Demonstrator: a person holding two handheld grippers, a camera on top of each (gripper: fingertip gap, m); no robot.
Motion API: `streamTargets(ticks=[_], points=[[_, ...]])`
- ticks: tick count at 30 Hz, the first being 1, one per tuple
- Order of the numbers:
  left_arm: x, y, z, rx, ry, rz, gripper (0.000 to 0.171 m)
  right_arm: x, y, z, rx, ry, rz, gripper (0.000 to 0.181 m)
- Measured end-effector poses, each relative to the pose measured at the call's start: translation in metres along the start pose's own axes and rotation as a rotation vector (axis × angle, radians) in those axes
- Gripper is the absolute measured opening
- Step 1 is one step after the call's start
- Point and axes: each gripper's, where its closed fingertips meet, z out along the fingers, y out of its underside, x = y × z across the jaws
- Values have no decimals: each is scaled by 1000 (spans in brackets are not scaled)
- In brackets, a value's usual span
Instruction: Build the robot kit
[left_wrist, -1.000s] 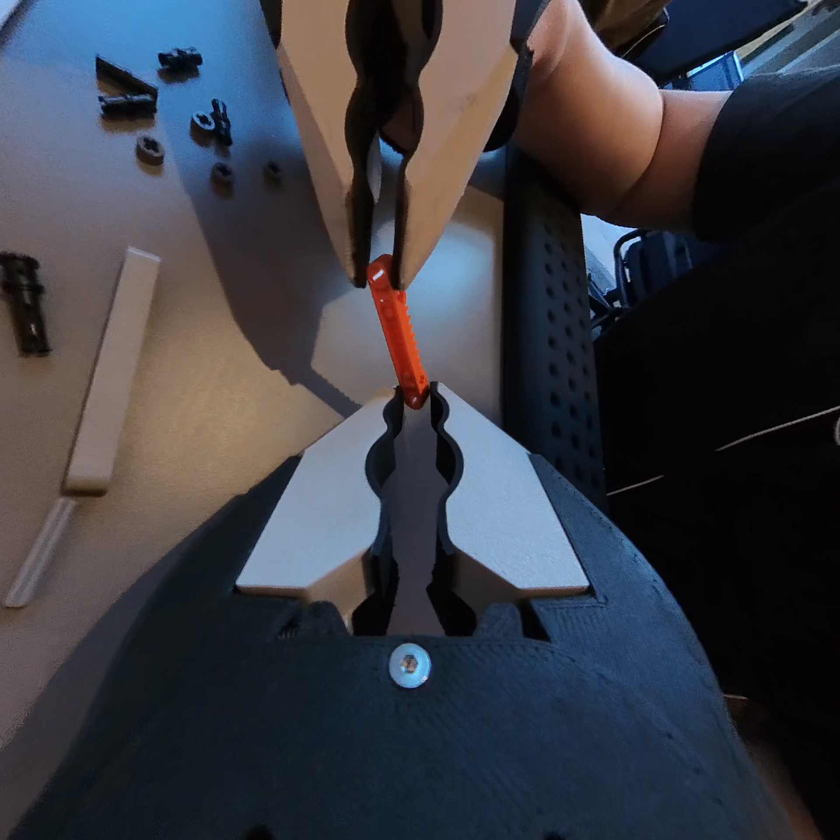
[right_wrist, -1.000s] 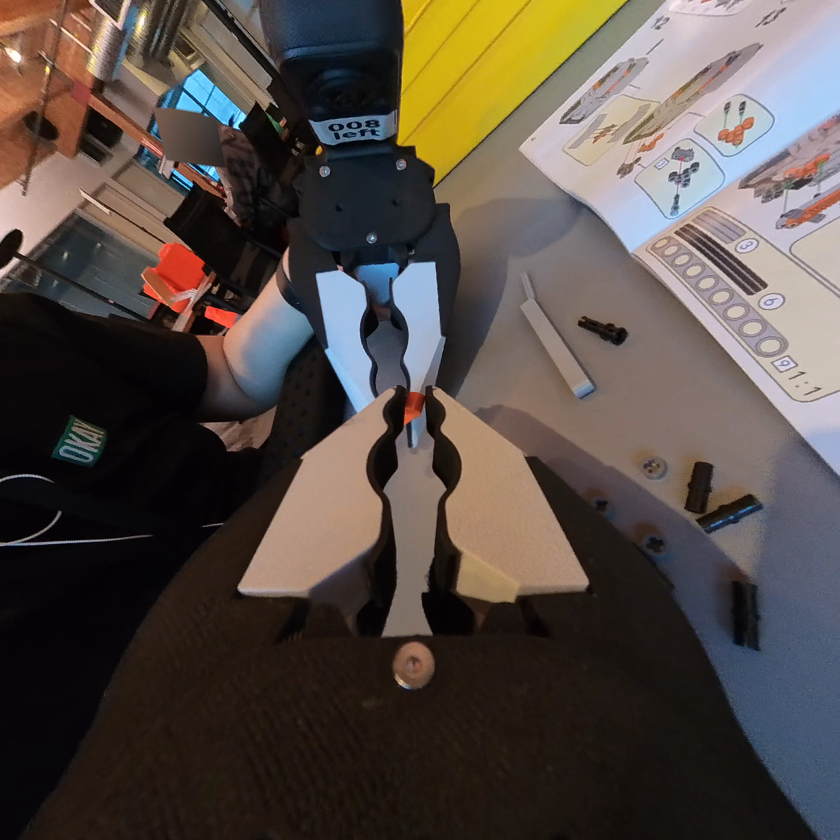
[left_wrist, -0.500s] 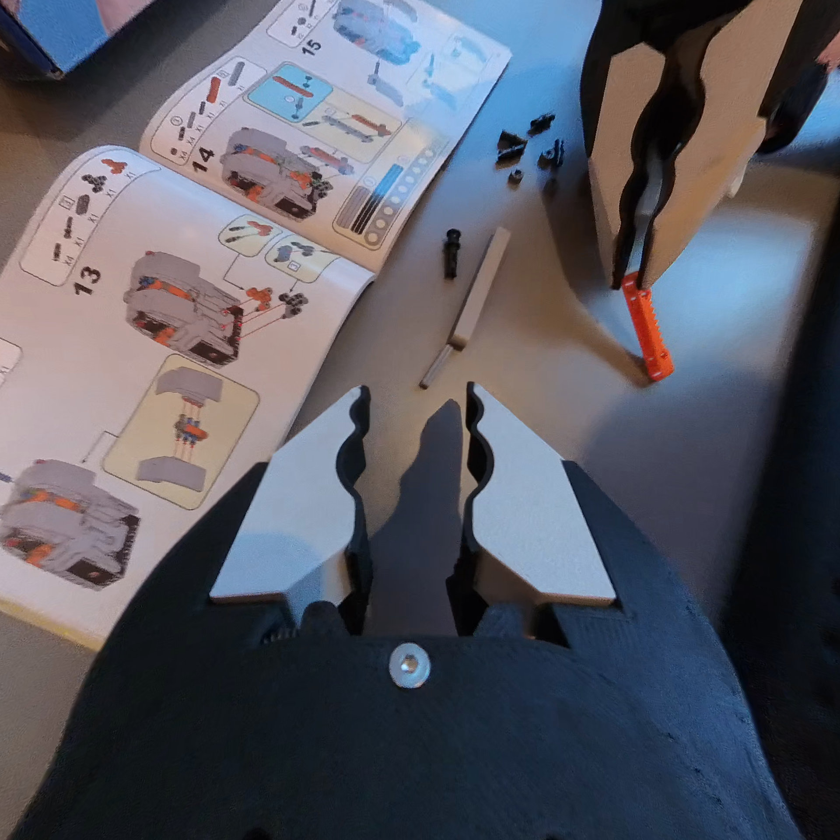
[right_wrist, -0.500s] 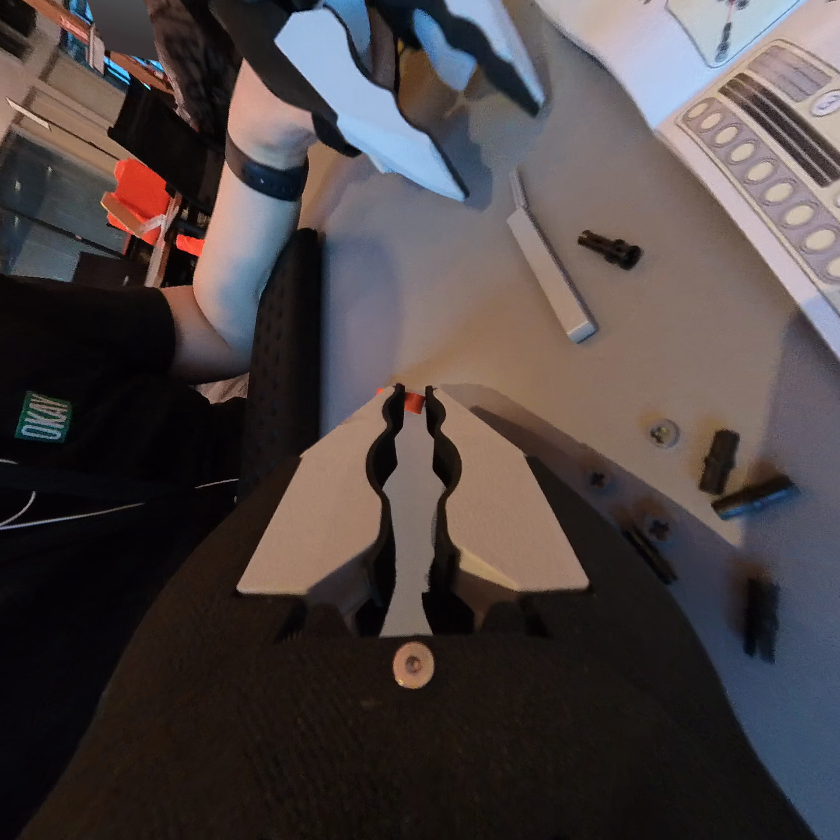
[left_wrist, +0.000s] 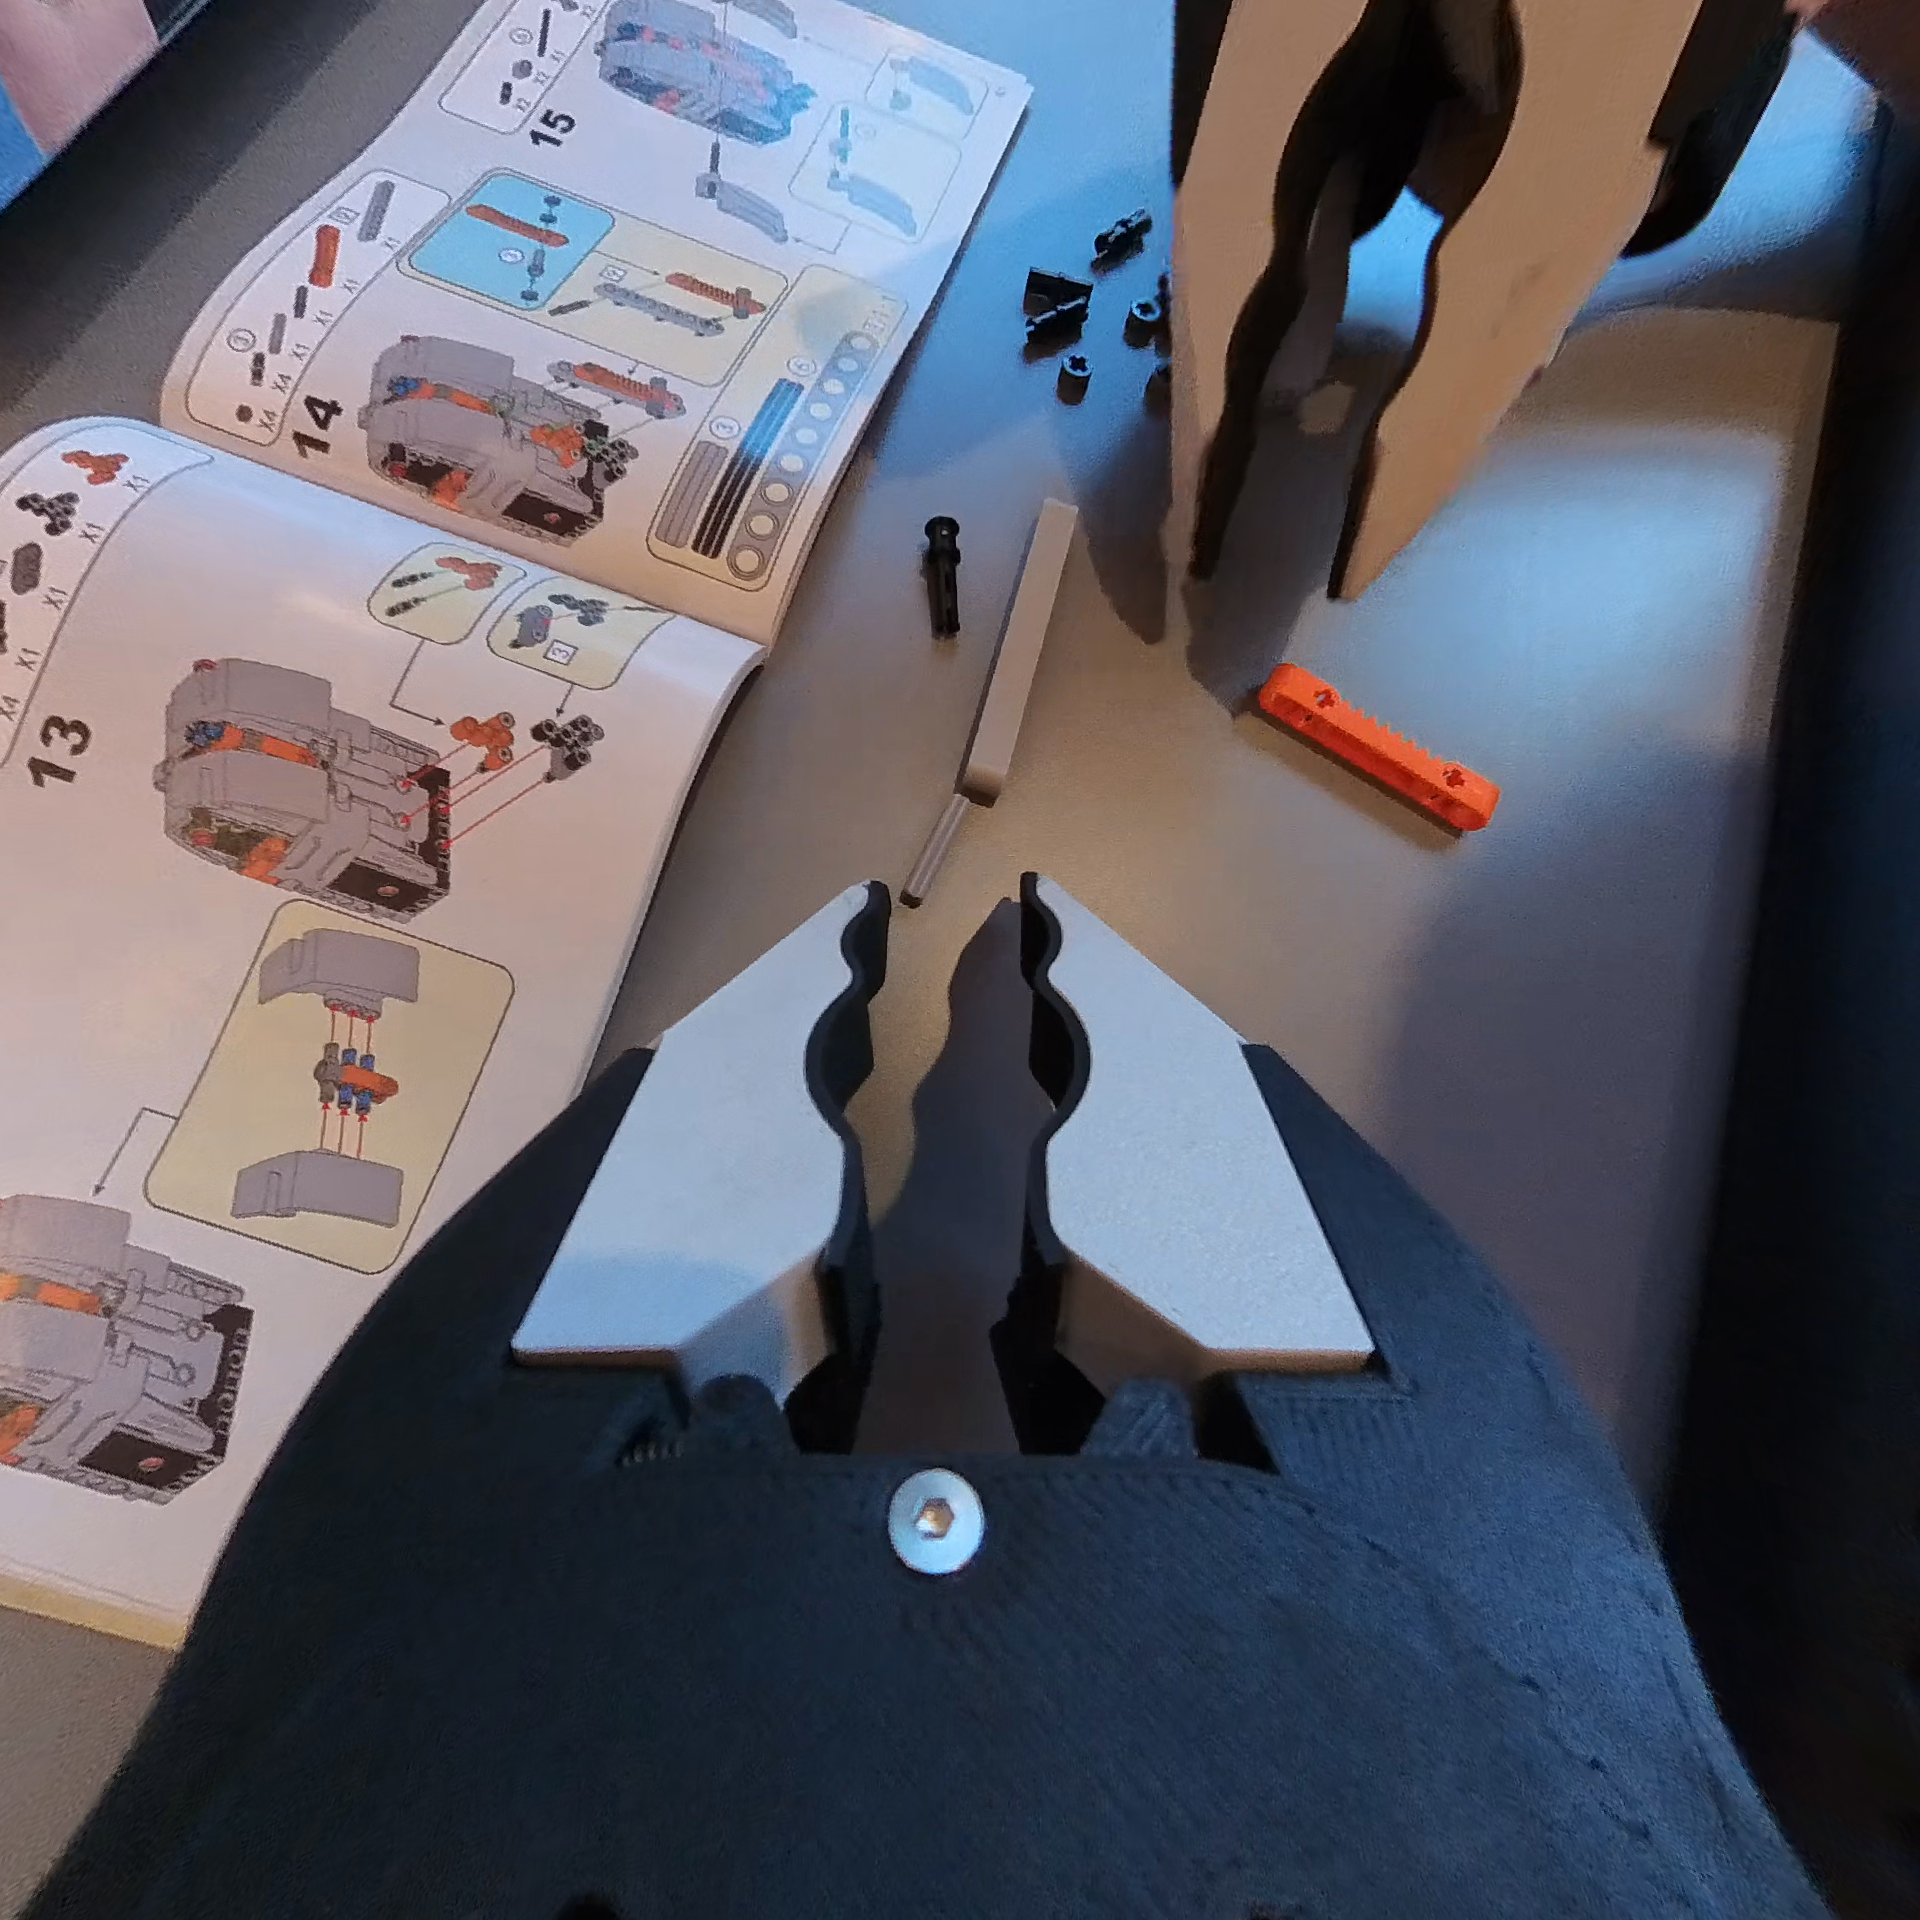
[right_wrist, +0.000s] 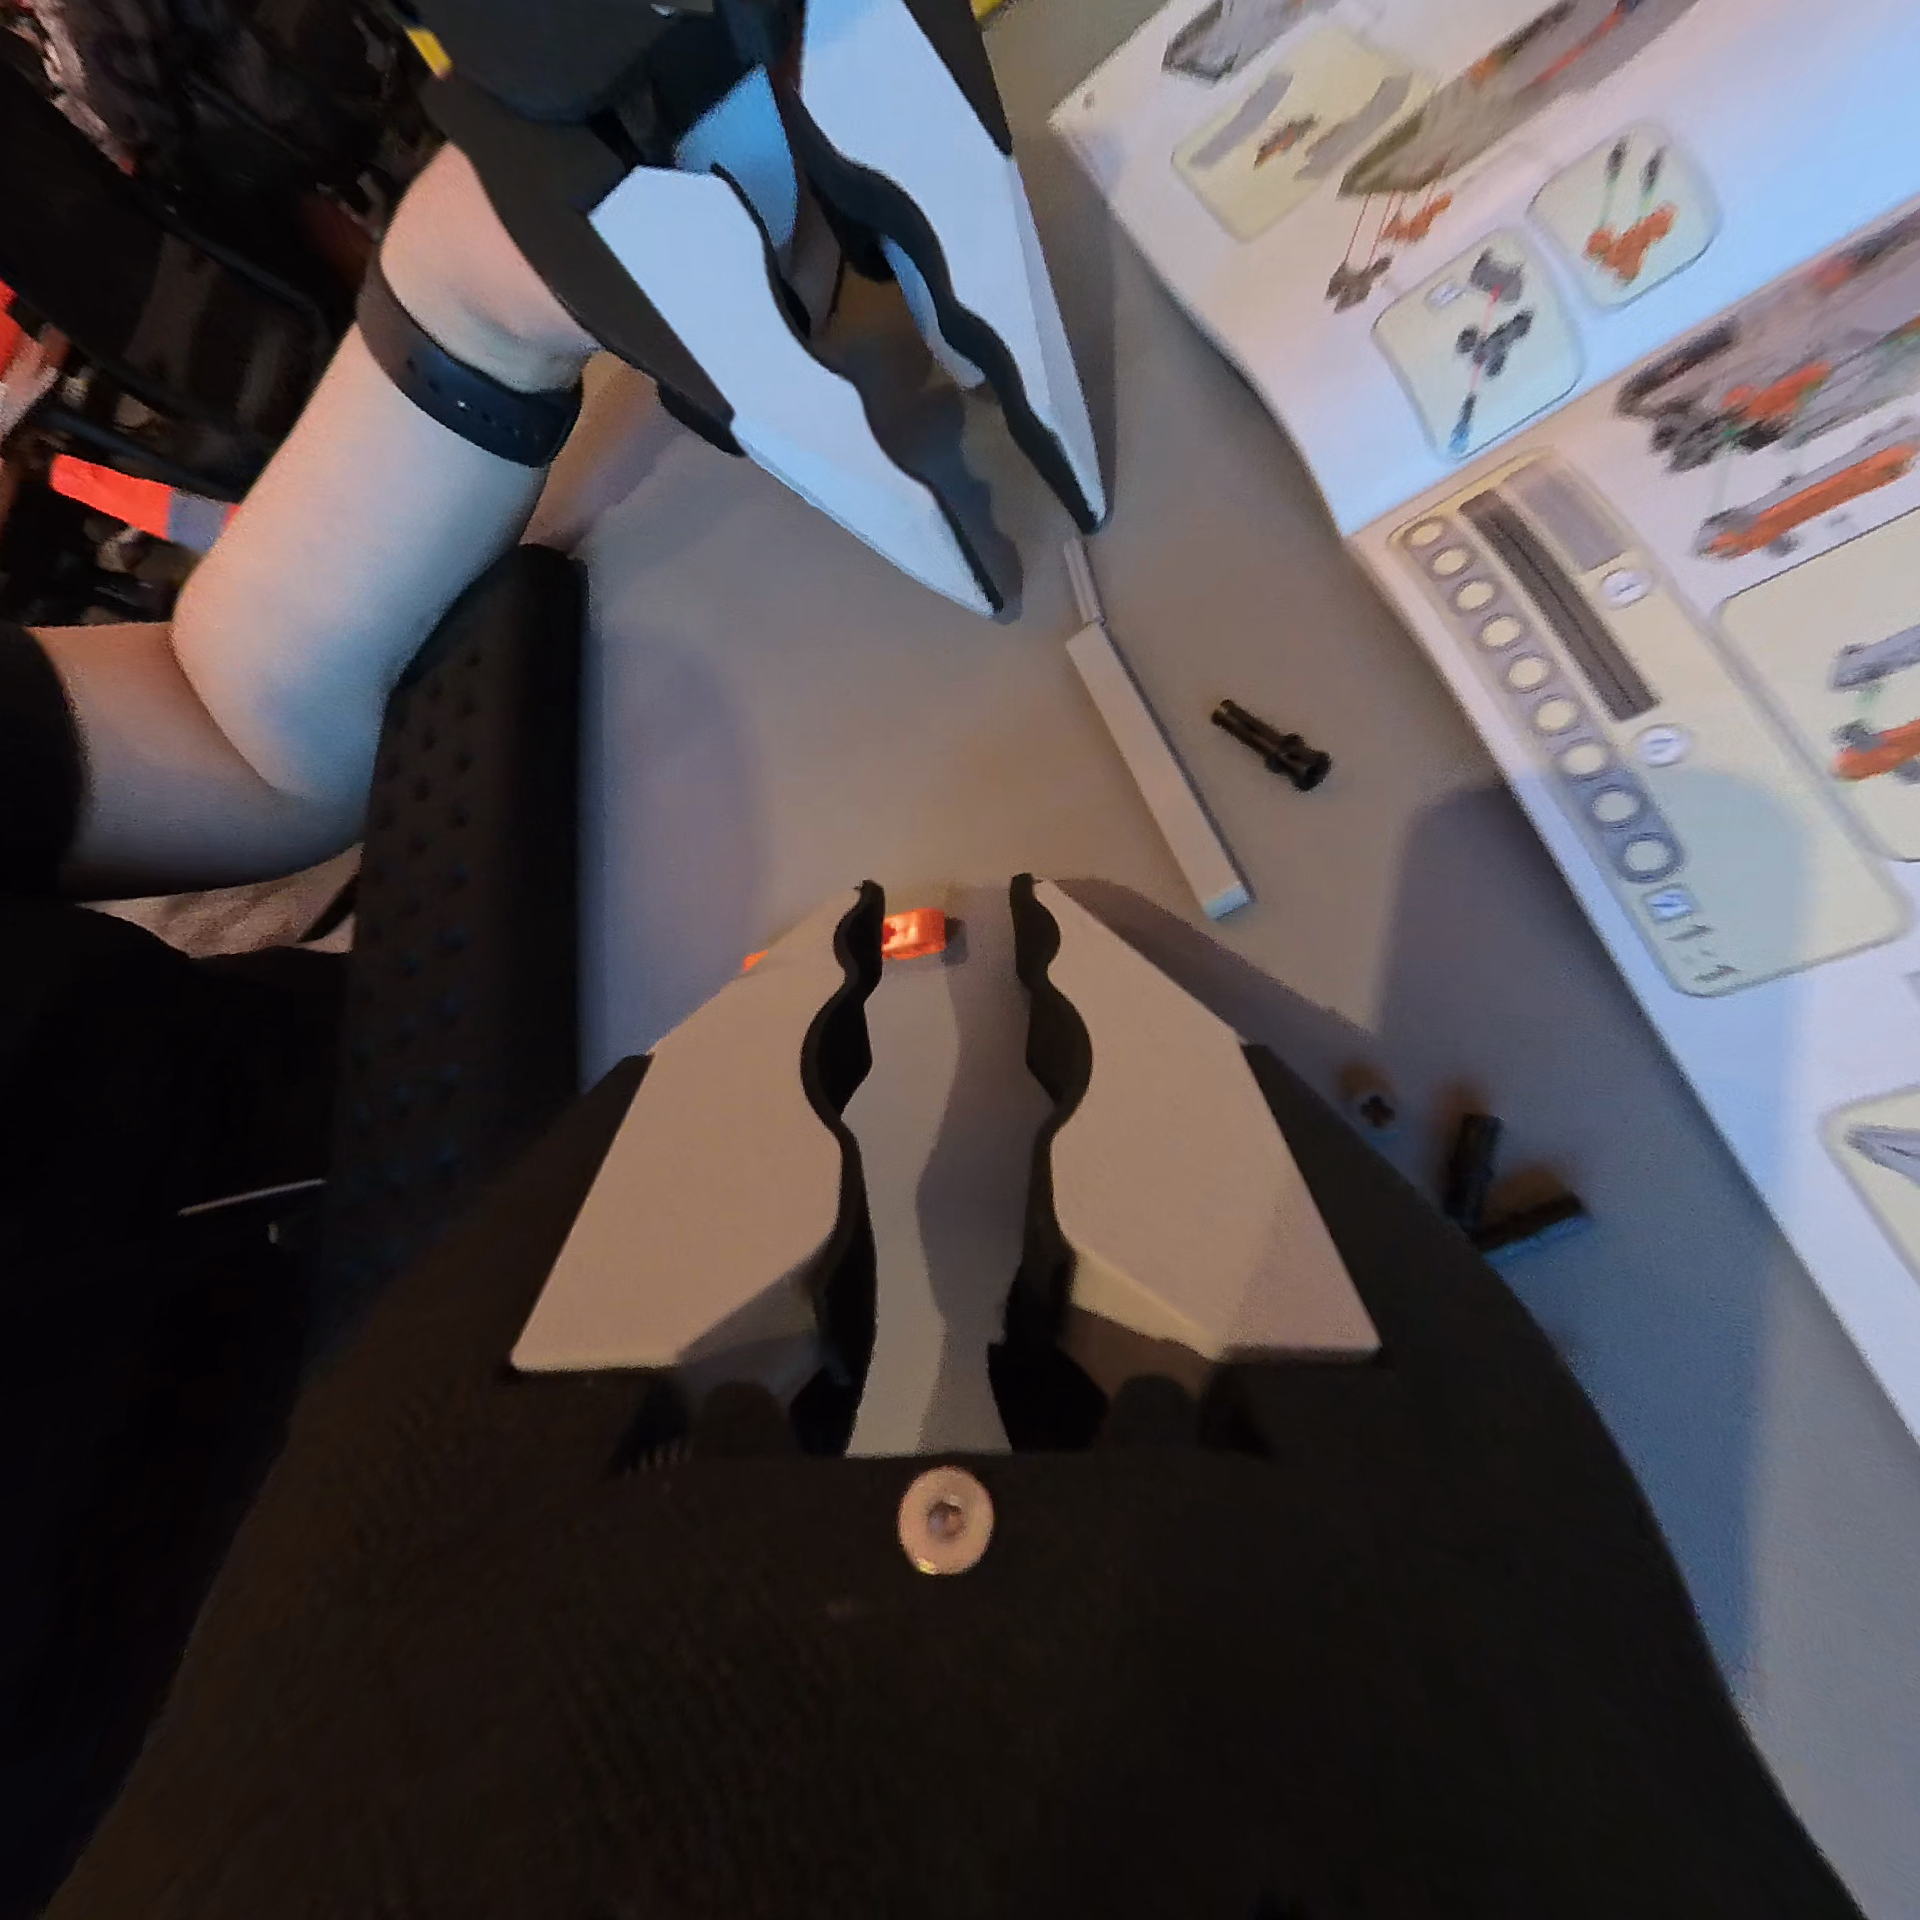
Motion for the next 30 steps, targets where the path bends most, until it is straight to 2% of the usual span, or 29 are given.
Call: streamTargets(ticks=[5,9,11,13,15,19,23,26,30], points=[[-3,1,-2,6,-11,-17,25,9,-12,-28,99,110,-58,23],[-2,0,-8,15,-47,-60,28,8,1,-30,59,127,-82,22],[9,-6,-12,32,-43,-104,28,5,8,-25,15,136,-121,22],[27,-13,-14,20,-44,-192,26,7,12,-22,-21,186,-175,21],[47,-17,-12,-9,-58,-287,17,8,13,-21,-32,219,-208,22],[72,-36,4,42,-56,-509,10,8,9,-24,4,218,-187,21],[88,-18,31,-153,-38,-613,21,12,8,-31,27,224,-166,21],[95,-21,42,-183,-27,-601,5,13,9,-36,27,239,-171,21],[97,-20,44,-247,-66,-551,4,11,11,-38,17,243,-188,21]])
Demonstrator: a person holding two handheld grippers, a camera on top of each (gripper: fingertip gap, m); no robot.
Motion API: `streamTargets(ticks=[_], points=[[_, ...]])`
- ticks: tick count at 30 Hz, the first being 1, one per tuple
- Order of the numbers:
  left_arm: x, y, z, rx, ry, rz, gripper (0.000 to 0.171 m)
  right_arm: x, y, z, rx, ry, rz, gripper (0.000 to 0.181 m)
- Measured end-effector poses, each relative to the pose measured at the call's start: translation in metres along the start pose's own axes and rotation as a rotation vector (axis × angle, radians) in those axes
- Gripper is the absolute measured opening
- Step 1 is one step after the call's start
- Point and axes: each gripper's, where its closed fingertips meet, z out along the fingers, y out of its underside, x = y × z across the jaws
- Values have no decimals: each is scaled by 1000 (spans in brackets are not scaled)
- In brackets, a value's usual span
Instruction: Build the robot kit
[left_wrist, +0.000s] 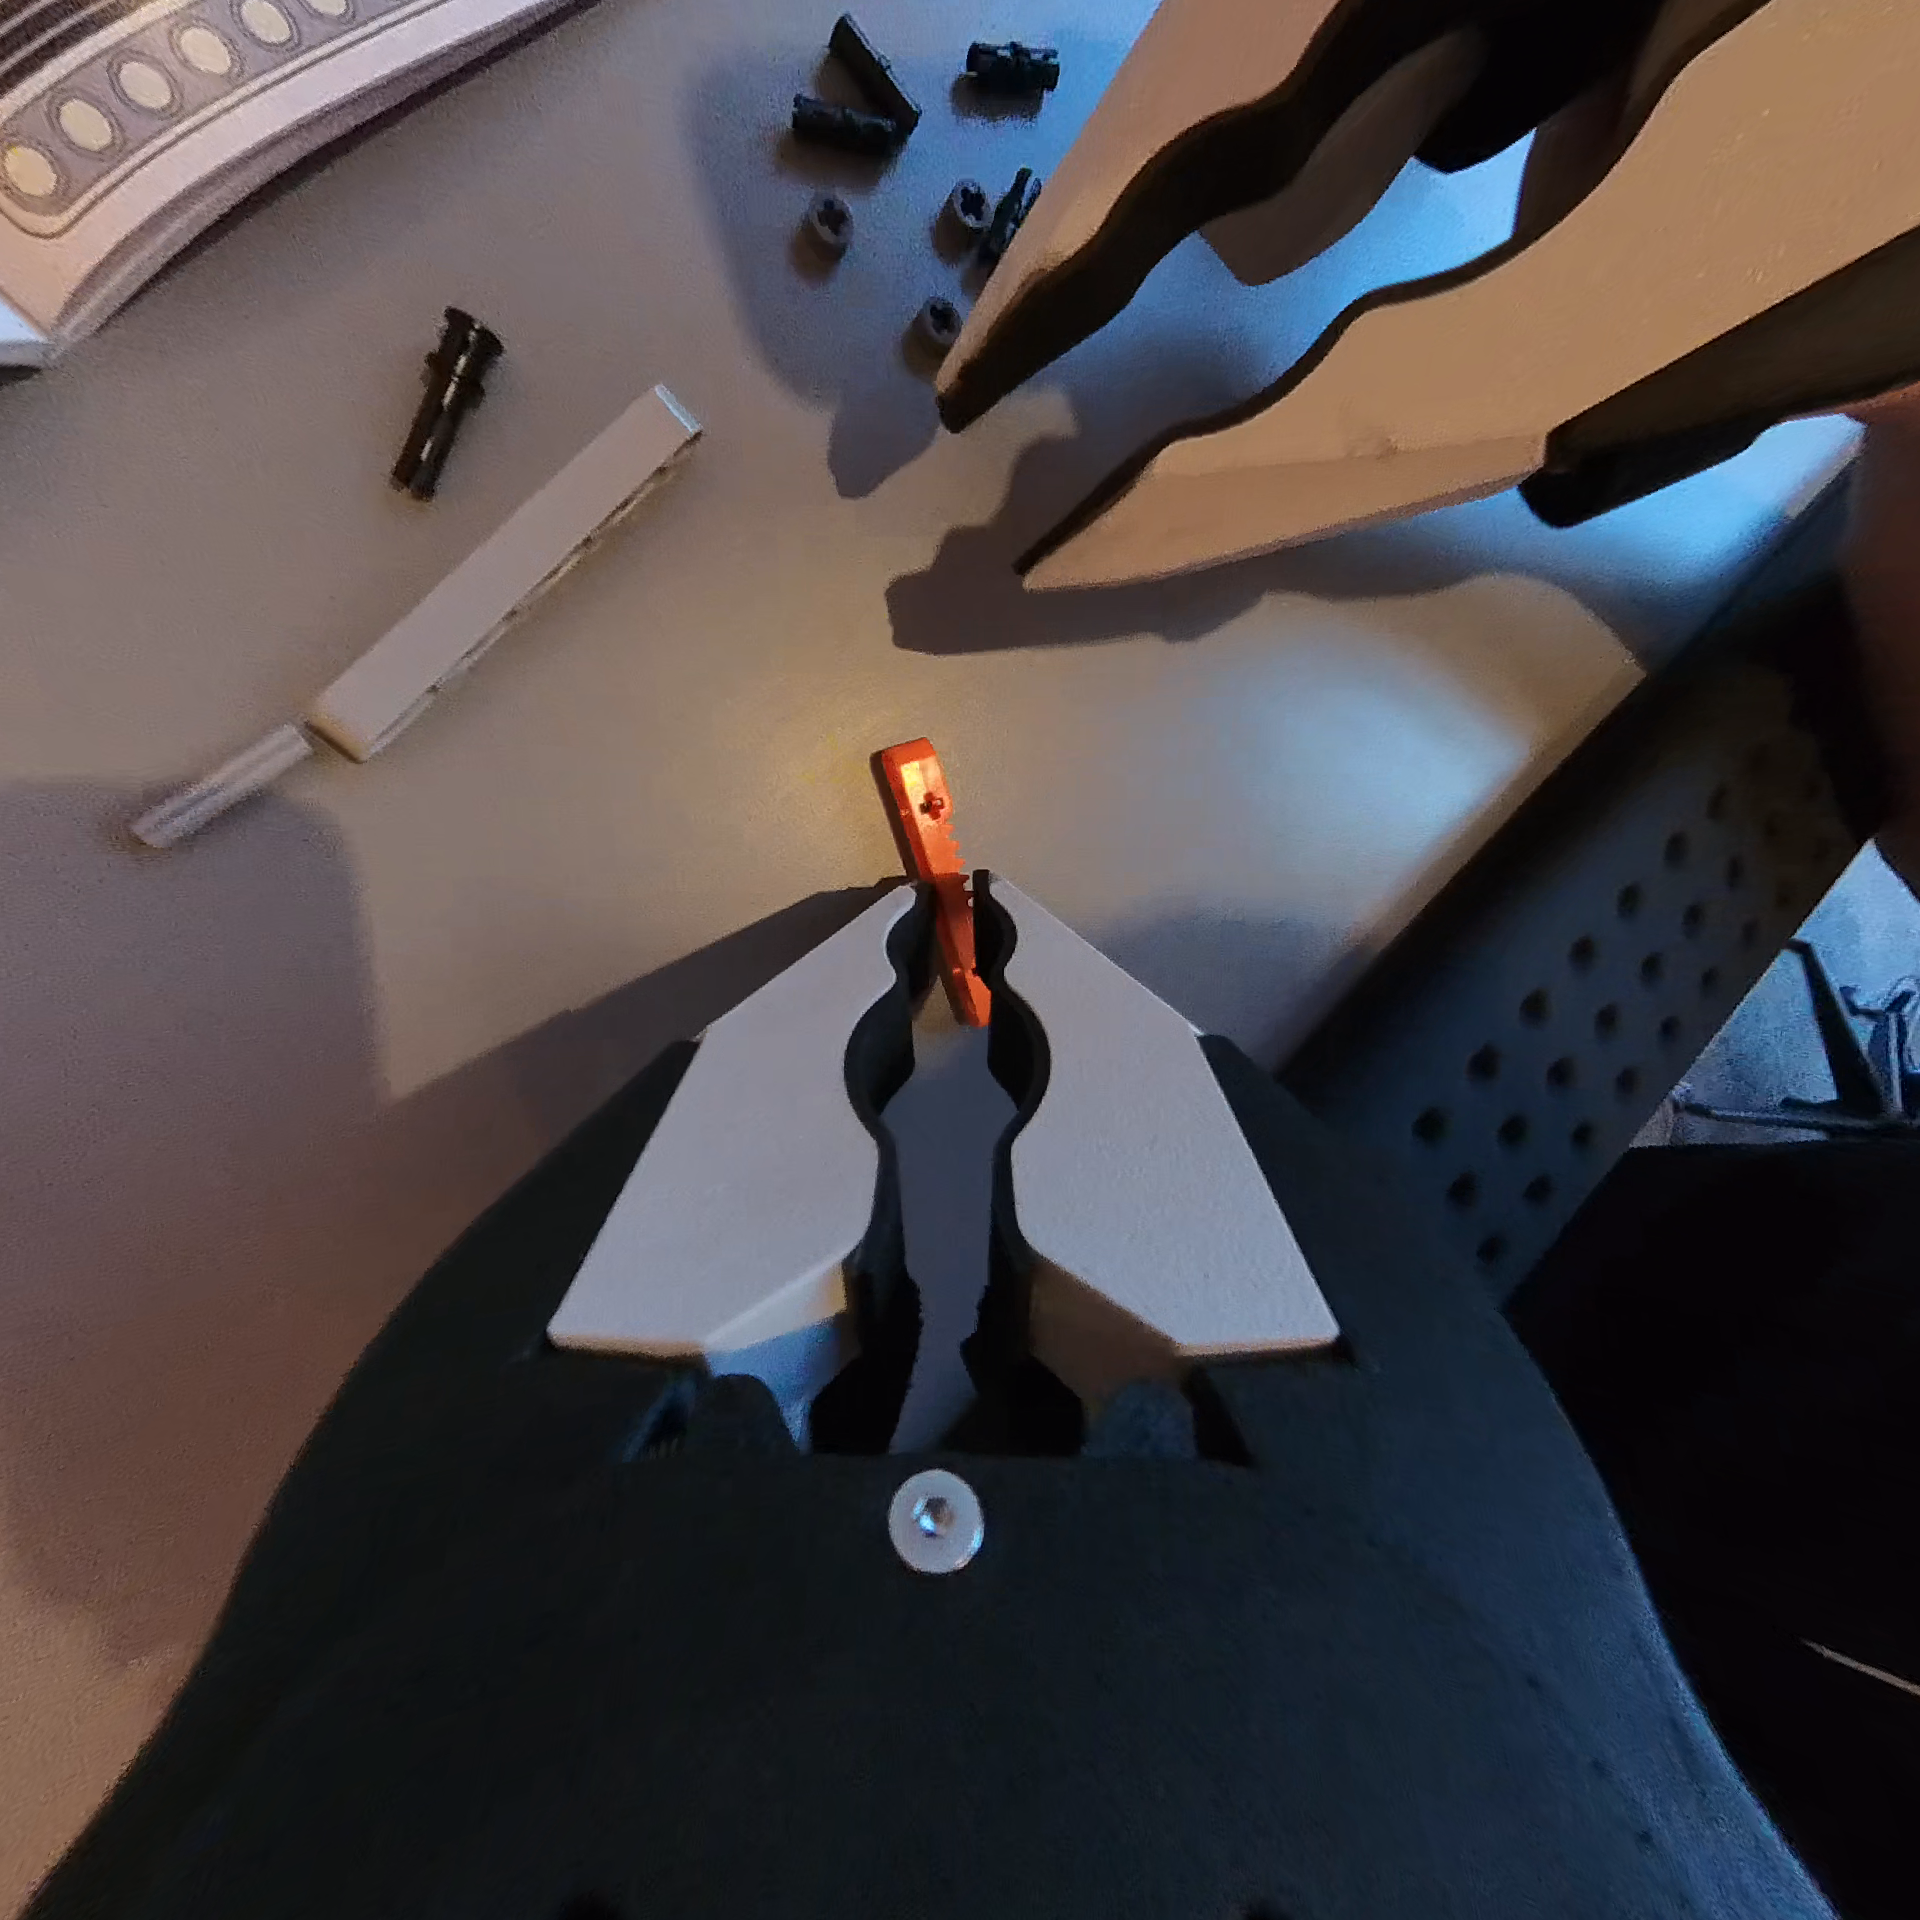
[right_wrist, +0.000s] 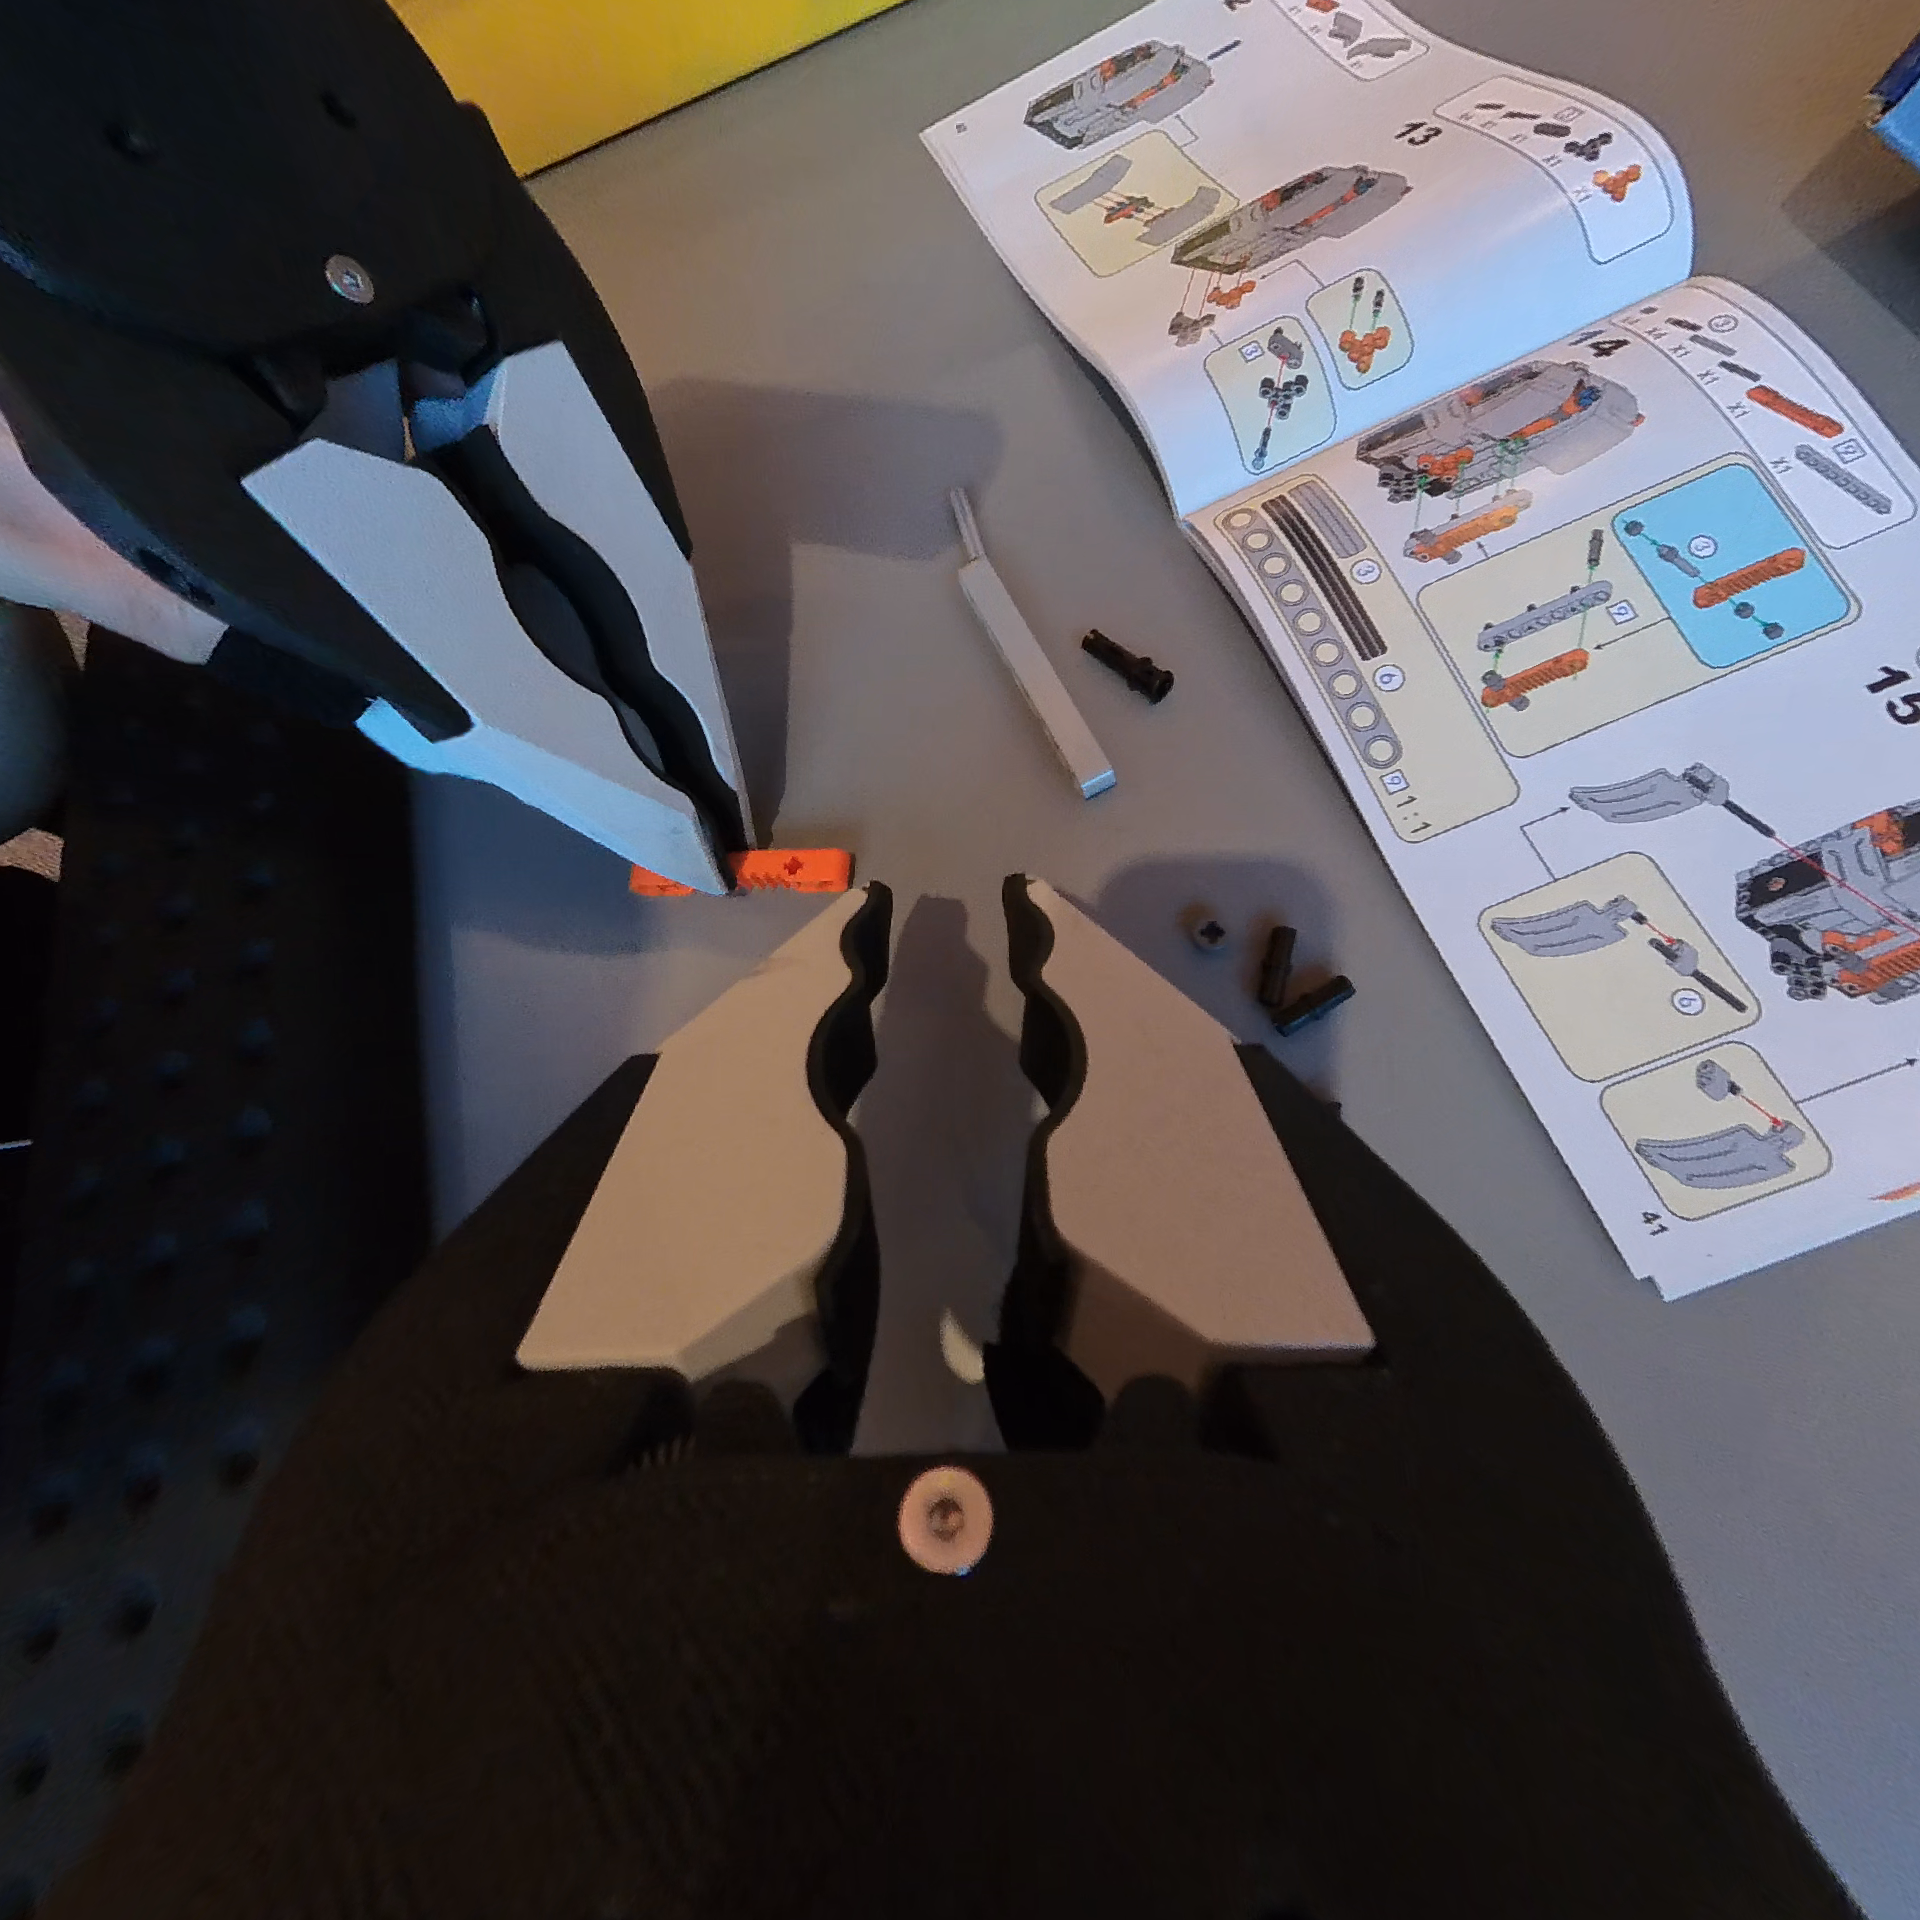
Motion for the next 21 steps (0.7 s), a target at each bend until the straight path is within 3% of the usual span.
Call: streamTargets(ticks=[4,8,11,14,18,21], points=[[0,1,0,-20,30,-5,3,0,0,-3,4,8,-14,21],[8,-7,-10,61,243,-68,3,-3,-10,-10,68,-19,-31,25],[3,-20,-25,189,366,-125,2,-27,-18,-12,125,-101,-168,54],[9,-37,-47,346,548,-181,2,-32,-27,-7,166,16,-352,77],[27,-49,-66,454,790,-226,2,-47,-49,-10,303,86,-477,80],[36,-54,-74,492,890,-242,2,-47,-55,-14,340,107,-478,71]])
